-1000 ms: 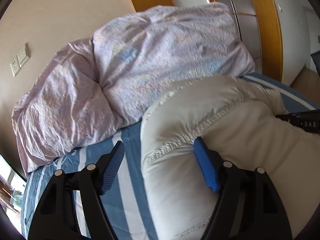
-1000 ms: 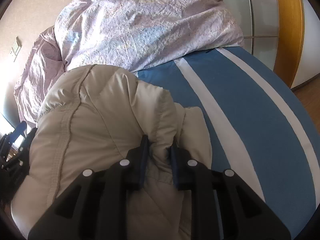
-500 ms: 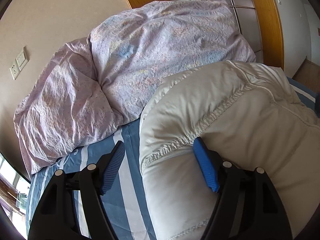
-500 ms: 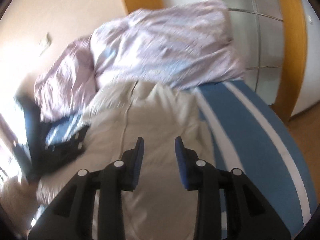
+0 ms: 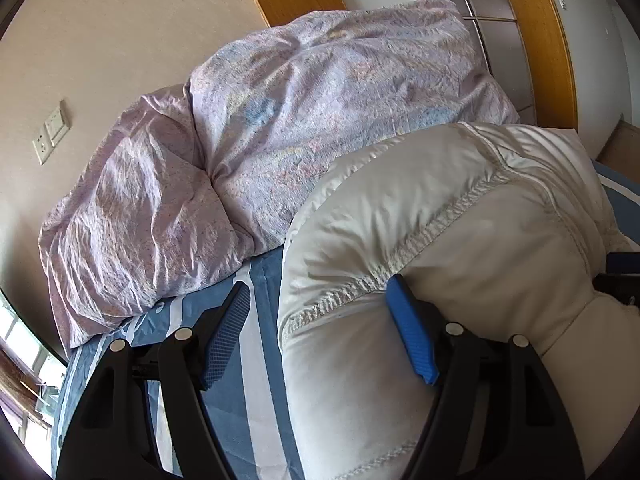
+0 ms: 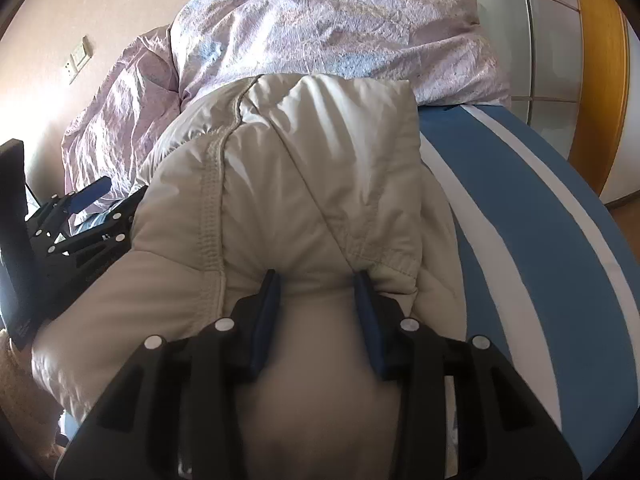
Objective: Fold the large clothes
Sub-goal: 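Open both tools and withdraw from the folded jacket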
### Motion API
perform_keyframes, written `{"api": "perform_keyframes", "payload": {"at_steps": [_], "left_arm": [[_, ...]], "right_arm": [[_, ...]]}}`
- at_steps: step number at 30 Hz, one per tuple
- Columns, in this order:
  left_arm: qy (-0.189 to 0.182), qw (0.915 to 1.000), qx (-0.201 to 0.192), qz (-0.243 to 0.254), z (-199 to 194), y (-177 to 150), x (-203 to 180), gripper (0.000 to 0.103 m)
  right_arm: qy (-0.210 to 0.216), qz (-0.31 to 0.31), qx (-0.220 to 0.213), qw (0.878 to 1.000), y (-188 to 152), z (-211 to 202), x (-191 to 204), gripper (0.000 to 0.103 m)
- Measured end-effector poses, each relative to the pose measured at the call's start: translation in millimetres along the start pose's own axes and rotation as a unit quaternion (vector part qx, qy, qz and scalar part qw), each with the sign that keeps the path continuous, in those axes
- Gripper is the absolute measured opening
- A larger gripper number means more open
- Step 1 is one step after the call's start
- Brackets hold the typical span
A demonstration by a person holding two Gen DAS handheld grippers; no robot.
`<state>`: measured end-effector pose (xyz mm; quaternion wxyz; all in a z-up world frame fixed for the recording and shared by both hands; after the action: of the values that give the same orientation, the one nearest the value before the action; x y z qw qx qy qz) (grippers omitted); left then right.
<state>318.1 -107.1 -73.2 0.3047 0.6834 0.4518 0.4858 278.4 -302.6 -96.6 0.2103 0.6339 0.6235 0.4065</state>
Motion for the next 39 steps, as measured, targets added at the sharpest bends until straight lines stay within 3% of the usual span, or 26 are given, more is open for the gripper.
{"api": "perform_keyframes", "payload": {"at_steps": [6, 10, 13, 16, 20, 24, 28, 32, 37, 39], "left_arm": [[-0.008, 0.9999, -0.001, -0.015, -10.3, 3.3, 9.7, 0.072], [-0.077, 0.9946, 0.005, -0.069, -39.4, 5.2, 23.8, 0.072], [-0.119, 0.9916, 0.022, -0.045, -47.4, -2.2, 7.5, 0.072], [-0.131, 0.9903, 0.036, -0.03, -42.1, -7.0, -8.5, 0.072], [-0.134, 0.9898, 0.041, -0.029, -37.9, -9.1, -10.5, 0.072], [-0.126, 0.9912, 0.035, -0.02, -39.8, -9.5, -14.9, 0.072], [-0.108, 0.9937, 0.026, -0.017, -38.3, -5.9, -24.4, 0.072], [-0.097, 0.9951, 0.022, -0.006, -39.2, -7.3, -29.2, 0.073], [-0.098, 0.9949, 0.021, -0.004, -39.5, -10.0, -25.7, 0.073], [-0.095, 0.9953, 0.019, -0.002, -39.7, -10.7, -25.6, 0.073]], "right_arm": [[-0.011, -0.008, 0.001, 1.0, 0.8, -3.8, 2.0, 0.039], [-0.008, -0.008, -0.005, 1.0, -1.2, -4.6, 1.0, 0.039], [-0.008, -0.004, -0.015, 1.0, -3.7, -5.9, 0.6, 0.039], [-0.018, 0.011, 0.006, 1.0, 11.5, -12.8, 2.2, 0.039], [-0.01, 0.043, -0.032, 0.999, 43.7, -27.2, -2.3, 0.04], [-0.029, 0.064, 0.023, 0.997, 46.9, 13.5, -14.0, 0.039], [-0.044, 0.067, 0.013, 0.997, 41.9, 33.7, -21.8, 0.039], [-0.049, 0.063, 0.015, 0.997, 44.6, 21.9, -18.1, 0.039], [0.037, 0.063, -0.008, 0.997, 32.5, -30.0, -0.5, 0.041], [0.029, 0.037, 0.003, 0.999, 20.4, -34.4, 6.0, 0.044]]}}
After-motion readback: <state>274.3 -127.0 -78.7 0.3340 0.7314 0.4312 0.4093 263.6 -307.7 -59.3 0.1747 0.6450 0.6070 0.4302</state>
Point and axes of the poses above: each gripper's, at about its wrist camera, not at the fingertips, and z roughly the way its jaws point, x to its left, y to its top, the point moved 2 cm from there along z, roughly the way its jaws point, and after that the axes turned 9 degrees about -x, right-handed, at the moved point
